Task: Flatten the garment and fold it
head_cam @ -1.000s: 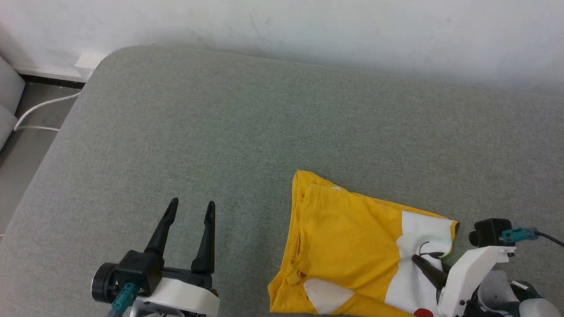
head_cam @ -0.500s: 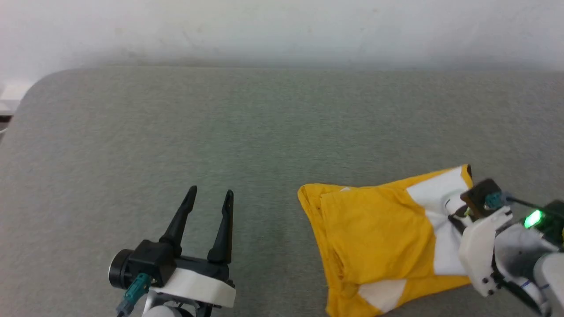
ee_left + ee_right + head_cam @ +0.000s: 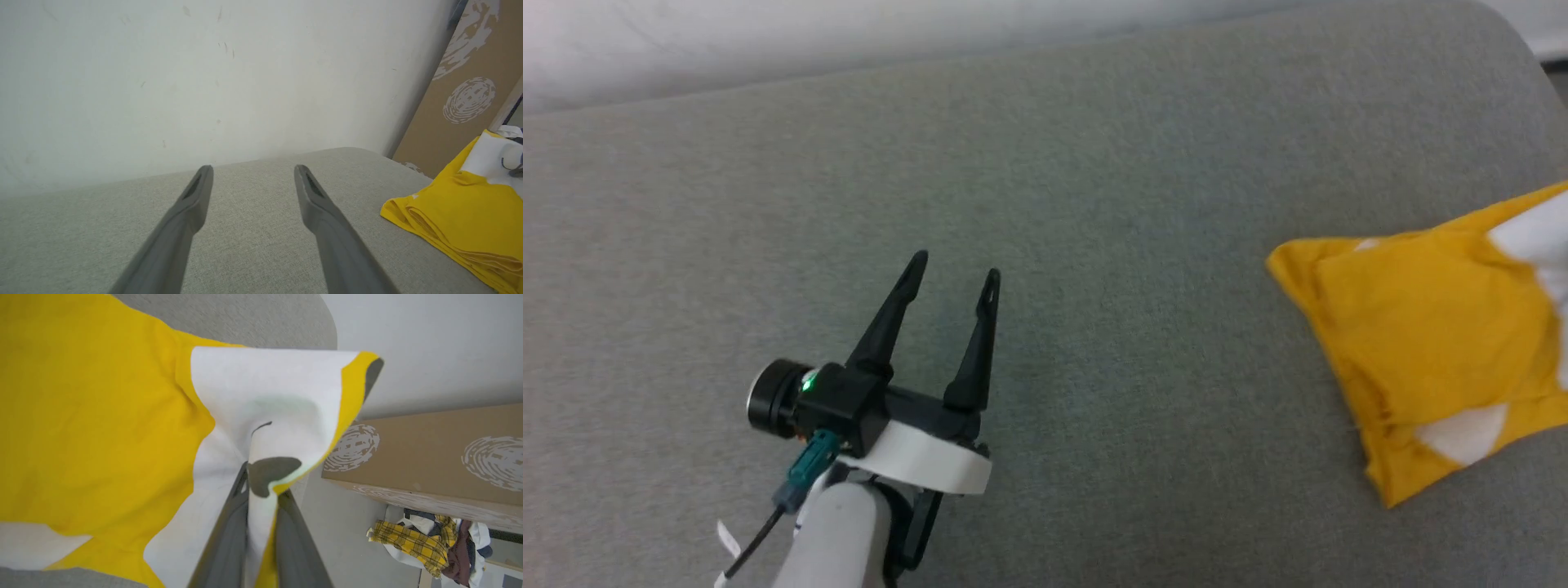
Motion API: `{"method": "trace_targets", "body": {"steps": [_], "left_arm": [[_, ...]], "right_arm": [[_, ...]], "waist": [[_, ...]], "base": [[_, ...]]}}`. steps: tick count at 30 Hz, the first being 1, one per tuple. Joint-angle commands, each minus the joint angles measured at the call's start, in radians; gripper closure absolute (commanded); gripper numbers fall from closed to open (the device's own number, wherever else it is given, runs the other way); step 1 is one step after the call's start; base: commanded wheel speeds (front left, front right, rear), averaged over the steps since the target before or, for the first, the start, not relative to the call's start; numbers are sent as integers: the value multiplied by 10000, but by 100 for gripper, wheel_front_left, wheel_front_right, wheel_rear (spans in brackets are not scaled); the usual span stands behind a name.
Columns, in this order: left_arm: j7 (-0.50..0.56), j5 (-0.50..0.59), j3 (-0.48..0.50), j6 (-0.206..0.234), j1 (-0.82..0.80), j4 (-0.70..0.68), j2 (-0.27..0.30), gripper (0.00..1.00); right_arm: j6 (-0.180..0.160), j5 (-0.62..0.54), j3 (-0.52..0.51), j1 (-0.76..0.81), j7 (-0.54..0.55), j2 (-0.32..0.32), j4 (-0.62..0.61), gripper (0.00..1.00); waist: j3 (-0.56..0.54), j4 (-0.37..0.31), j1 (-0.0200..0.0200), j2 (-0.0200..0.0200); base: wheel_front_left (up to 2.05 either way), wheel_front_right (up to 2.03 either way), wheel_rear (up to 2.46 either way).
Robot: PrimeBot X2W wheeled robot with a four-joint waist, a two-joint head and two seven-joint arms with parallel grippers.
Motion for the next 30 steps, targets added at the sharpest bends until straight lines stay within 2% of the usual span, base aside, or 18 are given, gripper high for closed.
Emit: {"method": "trace_targets", "body": {"steps": [1, 12, 19, 20, 21, 25, 30], "left_arm": [[-47, 78, -58, -79, -270, 19, 1, 0], [-47, 340, -372, -187, -970, 32, 6, 0], [-47, 370, -317, -211, -1140, 81, 6, 0], [-47, 364, -311, -213, -1150, 89, 6, 0], [-47, 348, -301, -214, -1154, 101, 5, 0], [-47, 244, -223, -218, -1032, 214, 4, 0], [-47, 113, -13, -198, -576, 368, 3, 0]], "right_arm": [[-23, -22, -250, -203, -310, -53, 393, 100], [-23, -712, -2302, -655, -2751, 492, 3726, 100], [-23, -1340, -3138, -844, -3244, 941, 5170, 100], [-23, -1404, -3202, -876, -3315, 982, 5286, 66], [-23, -1438, -3338, -926, -3390, 1033, 5423, 0], [-23, -1770, -3477, -1121, -3551, 1098, 5628, 0], [-23, -1853, -3035, -1484, -3284, 1275, 5138, 0]], "waist": [[1330, -778, -1, 0], [2610, -301, -1, 0], [2791, -23, -1, 0], [2765, 6, -1, 0], [2715, 28, -1, 0], [2288, 5, -1, 0], [1273, -195, -1, 0]], "base": [[0, 0, 0], [0, 0, 0], [0, 0, 0], [0, 0, 0], [0, 0, 0], [0, 0, 0], [0, 0, 0]]}}
